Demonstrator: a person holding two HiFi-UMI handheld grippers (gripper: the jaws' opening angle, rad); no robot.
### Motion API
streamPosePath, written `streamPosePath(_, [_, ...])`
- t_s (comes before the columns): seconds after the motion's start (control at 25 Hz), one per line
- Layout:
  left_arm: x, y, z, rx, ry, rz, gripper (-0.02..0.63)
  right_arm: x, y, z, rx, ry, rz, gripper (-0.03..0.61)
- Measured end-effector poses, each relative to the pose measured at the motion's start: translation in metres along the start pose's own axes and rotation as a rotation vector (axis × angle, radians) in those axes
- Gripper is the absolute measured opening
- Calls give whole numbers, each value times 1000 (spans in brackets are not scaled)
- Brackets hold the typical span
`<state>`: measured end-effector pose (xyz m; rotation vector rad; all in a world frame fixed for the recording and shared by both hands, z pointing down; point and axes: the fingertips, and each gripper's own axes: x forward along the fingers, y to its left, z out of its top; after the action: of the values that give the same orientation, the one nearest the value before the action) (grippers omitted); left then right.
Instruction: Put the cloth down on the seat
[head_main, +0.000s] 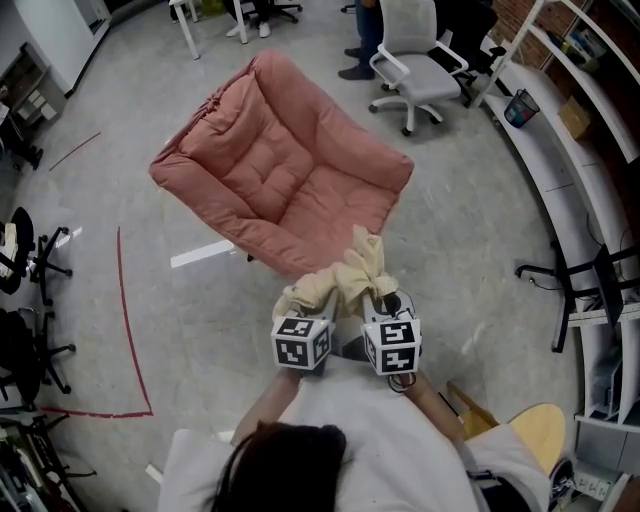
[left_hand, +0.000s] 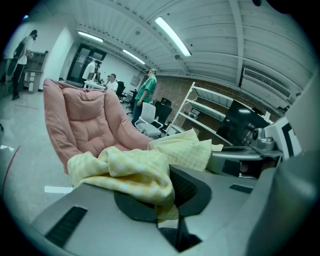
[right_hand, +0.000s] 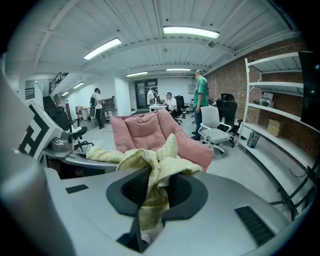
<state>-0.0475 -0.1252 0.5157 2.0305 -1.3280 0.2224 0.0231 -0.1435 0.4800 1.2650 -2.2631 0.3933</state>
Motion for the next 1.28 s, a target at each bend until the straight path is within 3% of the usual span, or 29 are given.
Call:
streamPosePath(0.52, [20,19,24,16,0,51,58,33,-10,18,-2,-9,56,78])
streamPosePath(1.28, [101,54,74,-74,12,161,58,125,-64,57,-39,50,173,78])
